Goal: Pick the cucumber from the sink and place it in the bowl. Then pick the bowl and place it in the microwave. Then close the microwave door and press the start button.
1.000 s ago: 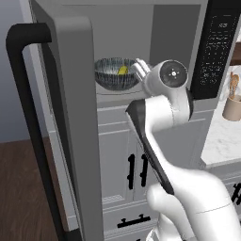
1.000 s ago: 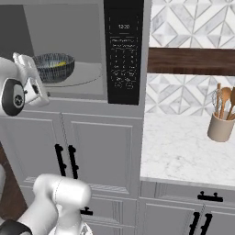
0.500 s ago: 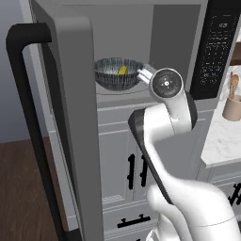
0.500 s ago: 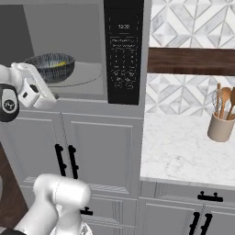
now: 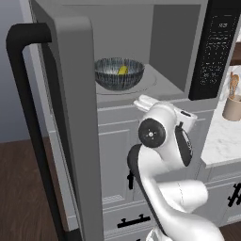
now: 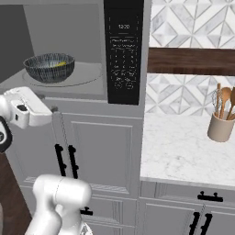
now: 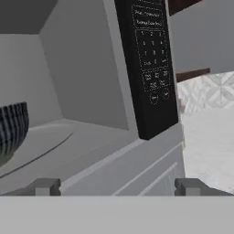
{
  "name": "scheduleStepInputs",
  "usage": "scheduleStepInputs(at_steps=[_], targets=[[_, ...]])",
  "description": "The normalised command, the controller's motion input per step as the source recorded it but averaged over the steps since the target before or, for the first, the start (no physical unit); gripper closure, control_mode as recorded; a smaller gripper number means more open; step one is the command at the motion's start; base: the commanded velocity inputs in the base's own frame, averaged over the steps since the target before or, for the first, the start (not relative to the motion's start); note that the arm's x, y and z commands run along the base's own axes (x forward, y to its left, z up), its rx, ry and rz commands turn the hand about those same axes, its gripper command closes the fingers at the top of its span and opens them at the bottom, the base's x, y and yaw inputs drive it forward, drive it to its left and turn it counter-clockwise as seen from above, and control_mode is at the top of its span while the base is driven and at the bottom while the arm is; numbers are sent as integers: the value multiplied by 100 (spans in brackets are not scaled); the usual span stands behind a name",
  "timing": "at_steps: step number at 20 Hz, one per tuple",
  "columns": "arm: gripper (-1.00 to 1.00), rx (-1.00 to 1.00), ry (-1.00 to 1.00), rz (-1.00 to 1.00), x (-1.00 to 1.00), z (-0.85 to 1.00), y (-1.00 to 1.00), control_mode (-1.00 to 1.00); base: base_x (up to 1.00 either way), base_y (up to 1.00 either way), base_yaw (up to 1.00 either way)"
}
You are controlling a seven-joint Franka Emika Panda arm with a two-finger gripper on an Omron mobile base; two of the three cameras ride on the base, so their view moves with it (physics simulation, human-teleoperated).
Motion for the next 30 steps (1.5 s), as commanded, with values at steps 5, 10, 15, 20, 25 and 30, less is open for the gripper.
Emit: scheduleStepInputs(at_steps=[5,10,15,20,25,30], targets=[[-100,-39,-31,-2,-53,-41,-1,-100,0,0,0],[-100,-39,-32,-1,-42,-46,-2,-100,0,0,0],[-100,-18,-19,10,20,-21,-63,-100,0,0,0],[-100,-18,-30,4,-7,-10,-27,-100,0,0,0],[-100,-26,-37,0,-25,-32,-1,-100,0,0,0],[-100,-40,-40,0,-22,-69,16,-100,0,0,0]])
